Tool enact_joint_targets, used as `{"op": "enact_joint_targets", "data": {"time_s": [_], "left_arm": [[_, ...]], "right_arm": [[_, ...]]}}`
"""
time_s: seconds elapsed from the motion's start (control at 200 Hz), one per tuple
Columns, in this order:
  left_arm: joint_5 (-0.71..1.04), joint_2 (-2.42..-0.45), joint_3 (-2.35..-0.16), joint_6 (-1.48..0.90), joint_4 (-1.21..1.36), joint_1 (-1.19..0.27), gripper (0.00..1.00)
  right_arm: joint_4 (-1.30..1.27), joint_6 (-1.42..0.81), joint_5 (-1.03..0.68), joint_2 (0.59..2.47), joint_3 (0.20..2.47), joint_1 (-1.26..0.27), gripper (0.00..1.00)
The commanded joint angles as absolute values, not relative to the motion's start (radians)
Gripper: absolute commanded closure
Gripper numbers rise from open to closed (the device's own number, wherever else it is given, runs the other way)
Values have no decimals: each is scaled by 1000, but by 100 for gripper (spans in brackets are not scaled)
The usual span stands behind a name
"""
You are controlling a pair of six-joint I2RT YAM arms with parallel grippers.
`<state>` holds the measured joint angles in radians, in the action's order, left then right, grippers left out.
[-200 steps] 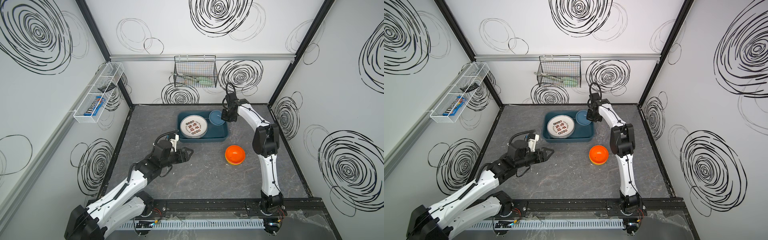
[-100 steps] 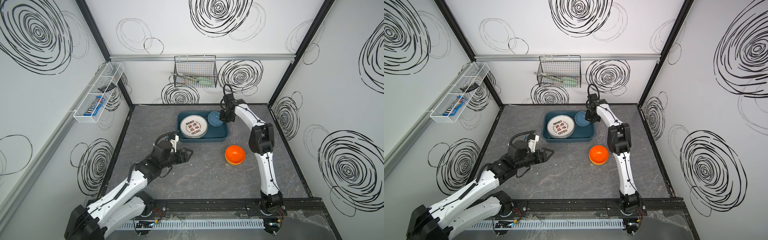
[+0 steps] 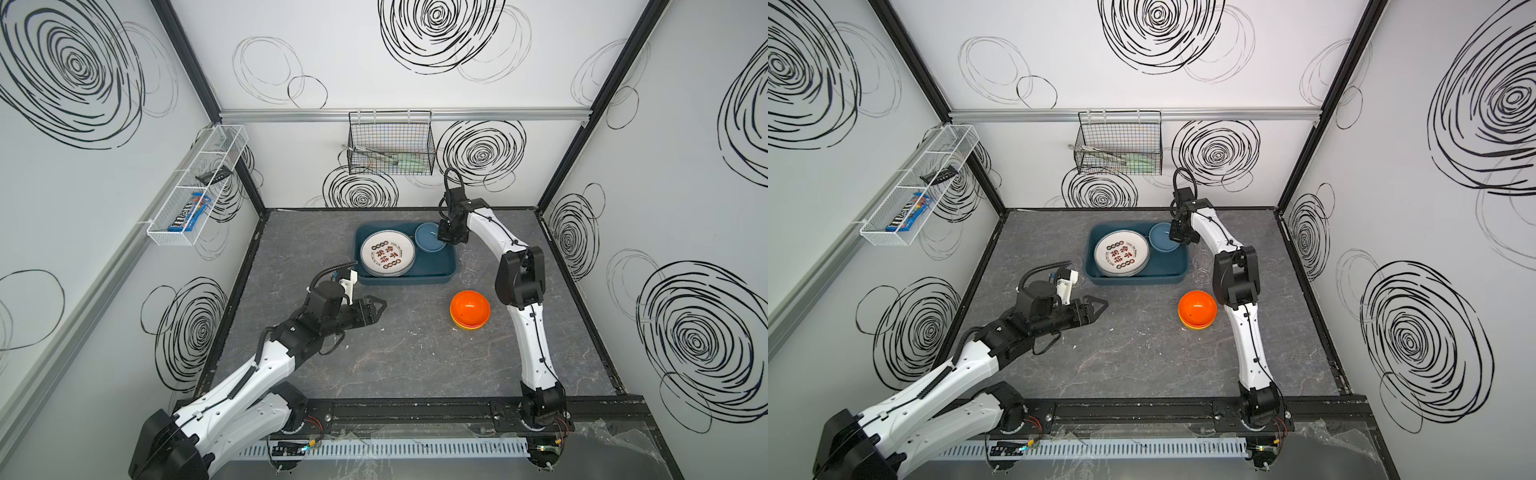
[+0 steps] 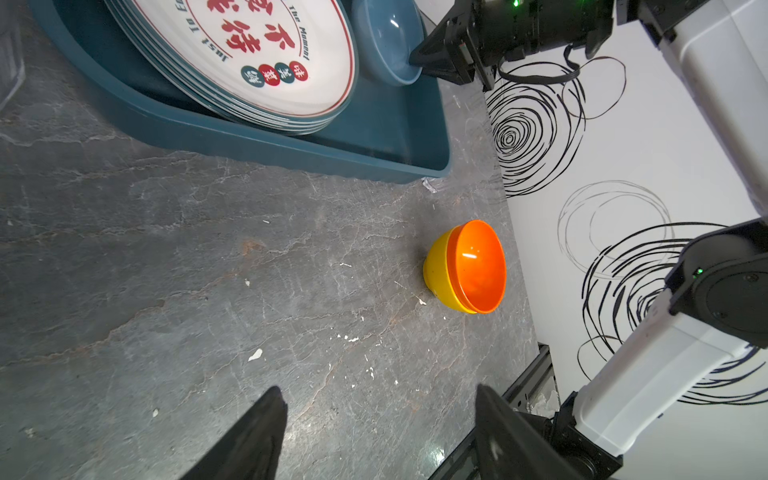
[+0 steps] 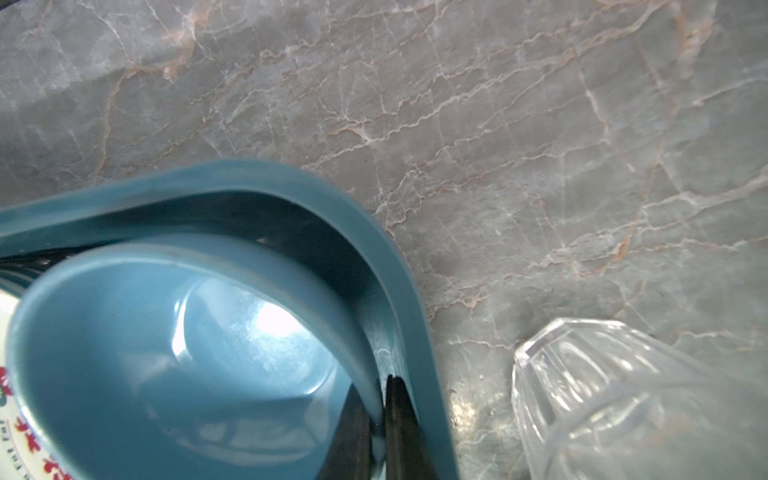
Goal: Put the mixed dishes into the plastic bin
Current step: 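Lower the blue bowl beside the plates in the bin and open the right gripper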
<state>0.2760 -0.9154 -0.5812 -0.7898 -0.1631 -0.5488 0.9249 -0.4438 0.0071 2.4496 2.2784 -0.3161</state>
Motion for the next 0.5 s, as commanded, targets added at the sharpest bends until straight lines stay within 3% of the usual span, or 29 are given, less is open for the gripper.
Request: {"op": "enact_joint_targets", "data": {"time_s": [0.0,0.265,0.495], "left_arm": [[278,-913,-568,-798,-134,-543,25],[277,-911,-559,-799,-131,-541,25],[277,-908,-554,-801,-131,-540,25]], "right_arm": [[943,-445,57,2476,2313,-317,94],[941,-445,88,2491,2319,-328,92],[943,-445,98,2491,2319,-333,84]]}}
